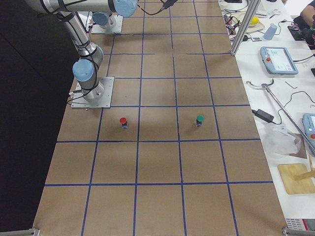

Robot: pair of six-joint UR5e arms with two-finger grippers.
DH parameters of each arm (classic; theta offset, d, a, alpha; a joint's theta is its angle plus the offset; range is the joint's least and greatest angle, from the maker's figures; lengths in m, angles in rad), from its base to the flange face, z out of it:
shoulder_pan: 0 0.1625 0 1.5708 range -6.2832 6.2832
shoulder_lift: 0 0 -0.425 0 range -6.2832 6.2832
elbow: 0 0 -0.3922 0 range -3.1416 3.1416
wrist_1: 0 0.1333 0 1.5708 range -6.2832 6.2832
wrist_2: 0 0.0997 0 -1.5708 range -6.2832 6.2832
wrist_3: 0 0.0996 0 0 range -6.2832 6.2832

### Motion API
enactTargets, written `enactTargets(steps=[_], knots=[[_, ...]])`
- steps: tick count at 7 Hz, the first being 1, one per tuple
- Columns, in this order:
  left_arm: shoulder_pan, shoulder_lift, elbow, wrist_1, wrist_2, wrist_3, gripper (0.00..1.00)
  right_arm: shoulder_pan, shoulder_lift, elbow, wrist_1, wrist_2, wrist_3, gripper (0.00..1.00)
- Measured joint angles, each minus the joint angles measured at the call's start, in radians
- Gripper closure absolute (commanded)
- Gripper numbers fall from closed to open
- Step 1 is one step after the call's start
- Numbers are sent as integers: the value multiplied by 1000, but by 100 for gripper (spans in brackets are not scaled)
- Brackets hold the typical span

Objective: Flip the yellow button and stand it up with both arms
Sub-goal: 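Open the left gripper and pull it back while the right gripper carries the button away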

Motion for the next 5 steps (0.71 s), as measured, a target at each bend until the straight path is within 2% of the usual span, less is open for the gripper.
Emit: enactTargets(steps=[1, 3, 5], knots=[[3, 7, 4, 1, 28, 2, 11, -37, 1, 0, -5, -9, -10, 71], [14, 13, 31, 11, 169, 2, 11, -144, 5, 13, -9, -47, -97, 71], [39, 9, 74, 12, 402, -1, 11, -187, 19, 45, -3, -220, -283, 70]])
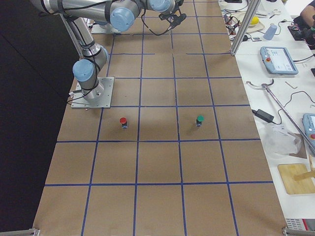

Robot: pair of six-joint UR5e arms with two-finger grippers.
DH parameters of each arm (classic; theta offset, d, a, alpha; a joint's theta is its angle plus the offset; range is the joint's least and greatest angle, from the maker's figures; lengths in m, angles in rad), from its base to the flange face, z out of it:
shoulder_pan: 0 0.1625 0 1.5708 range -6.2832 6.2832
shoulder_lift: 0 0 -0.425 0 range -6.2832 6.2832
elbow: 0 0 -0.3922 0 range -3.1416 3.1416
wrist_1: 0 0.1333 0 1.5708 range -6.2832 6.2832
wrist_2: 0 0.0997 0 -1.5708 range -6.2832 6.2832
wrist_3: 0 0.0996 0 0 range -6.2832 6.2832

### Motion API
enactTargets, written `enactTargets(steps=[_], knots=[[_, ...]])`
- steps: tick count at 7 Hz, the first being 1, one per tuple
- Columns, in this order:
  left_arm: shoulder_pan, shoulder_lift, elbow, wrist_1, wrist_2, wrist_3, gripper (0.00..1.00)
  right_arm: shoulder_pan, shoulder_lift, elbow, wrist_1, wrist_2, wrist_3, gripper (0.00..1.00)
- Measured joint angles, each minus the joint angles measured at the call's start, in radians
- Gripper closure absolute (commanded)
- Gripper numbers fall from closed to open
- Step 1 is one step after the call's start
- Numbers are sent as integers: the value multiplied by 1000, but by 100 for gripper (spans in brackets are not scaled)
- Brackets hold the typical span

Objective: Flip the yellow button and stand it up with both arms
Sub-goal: 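Open the left gripper and pull it back while the right gripper carries the button away, then lower the button upright onto the table with the right gripper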

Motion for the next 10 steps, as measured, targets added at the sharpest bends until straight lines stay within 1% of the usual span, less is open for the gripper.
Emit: enactTargets(steps=[2, 3, 4, 5, 6, 7, 8, 9, 10], knots=[[39, -7, 32, -8, 263, -2, 11, -21, 39, 9, 13, -157, -216, 71], [51, -19, 51, -10, 410, -2, 10, -48, 64, 10, 17, -255, -359, 71], [53, -34, 76, -12, 551, -3, 9, -81, 84, 11, 18, -382, -541, 72], [50, -45, 102, -13, 657, -4, 9, -103, 98, 12, 13, -513, -722, 73], [43, -51, 130, -19, 740, -5, 7, -124, 114, 21, -8, -634, -873, 73], [31, -54, 158, -39, 841, -6, 6, -156, 129, 51, -70, -710, -991, 73], [19, -56, 187, -60, 948, -6, 6, -201, 138, 108, -181, -743, -1121, 73], [12, -59, 215, -78, 1039, -7, 6, -247, 142, 178, -322, -754, -1252, 73], [10, -57, 234, -96, 1100, -19, 6, -285, 144, 242, -449, -758, -1364, 73]])
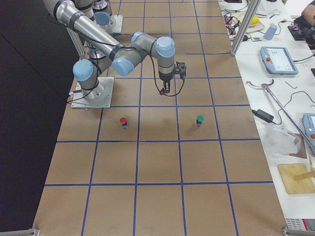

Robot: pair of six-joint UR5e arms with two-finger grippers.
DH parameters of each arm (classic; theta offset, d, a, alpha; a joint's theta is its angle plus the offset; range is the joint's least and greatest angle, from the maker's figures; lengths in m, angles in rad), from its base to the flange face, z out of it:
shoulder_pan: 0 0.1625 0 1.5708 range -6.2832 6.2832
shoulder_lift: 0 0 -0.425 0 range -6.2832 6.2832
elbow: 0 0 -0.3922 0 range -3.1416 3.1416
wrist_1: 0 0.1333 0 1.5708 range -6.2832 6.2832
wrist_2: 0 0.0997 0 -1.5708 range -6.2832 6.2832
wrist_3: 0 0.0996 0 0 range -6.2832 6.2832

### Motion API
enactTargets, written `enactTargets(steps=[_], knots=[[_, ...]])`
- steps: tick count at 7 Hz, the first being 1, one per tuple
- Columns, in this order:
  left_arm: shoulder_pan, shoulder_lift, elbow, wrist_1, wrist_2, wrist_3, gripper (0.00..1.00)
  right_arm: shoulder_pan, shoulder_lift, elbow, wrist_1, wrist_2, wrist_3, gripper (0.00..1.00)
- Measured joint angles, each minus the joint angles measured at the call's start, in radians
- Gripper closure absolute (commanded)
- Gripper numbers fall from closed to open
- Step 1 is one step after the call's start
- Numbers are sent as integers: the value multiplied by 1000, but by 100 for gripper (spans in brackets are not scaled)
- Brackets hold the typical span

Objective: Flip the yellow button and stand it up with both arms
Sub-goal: 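Lower the button upright onto the table with the right gripper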

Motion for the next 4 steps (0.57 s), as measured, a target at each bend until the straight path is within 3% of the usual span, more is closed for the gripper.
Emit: enactTargets(steps=[4], knots=[[-4, -17, -5, -2, 112, -49, 1, -150, 75, 174, -397, 23, -375, 73]])
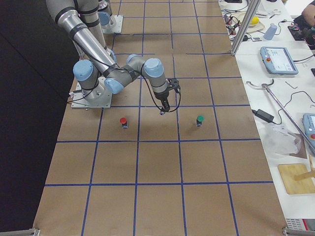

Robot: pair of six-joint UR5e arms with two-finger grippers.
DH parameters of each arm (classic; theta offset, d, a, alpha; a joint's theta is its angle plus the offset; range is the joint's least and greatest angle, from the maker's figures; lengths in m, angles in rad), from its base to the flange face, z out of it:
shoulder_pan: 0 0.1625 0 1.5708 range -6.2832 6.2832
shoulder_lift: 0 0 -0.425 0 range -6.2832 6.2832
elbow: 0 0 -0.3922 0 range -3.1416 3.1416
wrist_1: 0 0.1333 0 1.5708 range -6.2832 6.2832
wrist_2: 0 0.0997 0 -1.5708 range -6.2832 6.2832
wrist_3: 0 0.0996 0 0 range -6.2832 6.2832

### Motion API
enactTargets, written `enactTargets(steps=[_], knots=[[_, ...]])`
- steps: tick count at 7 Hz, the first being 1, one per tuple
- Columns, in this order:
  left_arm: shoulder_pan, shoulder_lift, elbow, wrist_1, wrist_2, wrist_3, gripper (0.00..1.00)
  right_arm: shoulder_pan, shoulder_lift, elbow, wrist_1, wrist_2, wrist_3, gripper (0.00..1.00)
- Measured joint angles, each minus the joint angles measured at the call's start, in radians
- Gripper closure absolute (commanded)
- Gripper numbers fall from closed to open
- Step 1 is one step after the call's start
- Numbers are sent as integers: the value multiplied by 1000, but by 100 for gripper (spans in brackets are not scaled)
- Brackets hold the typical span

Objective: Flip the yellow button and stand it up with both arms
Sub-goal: 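Lower the button upright onto the table with the right gripper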

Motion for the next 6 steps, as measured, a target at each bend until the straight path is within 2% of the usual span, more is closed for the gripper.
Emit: enactTargets(steps=[2, 6], knots=[[-3, -4, 7, 8, 21, -8, 0, -65, 37, 58, -105, 79, -131, 73], [-4, -2, 22, -2, -48, -24, 0, -120, 52, 84, -115, 160, -259, 72]])
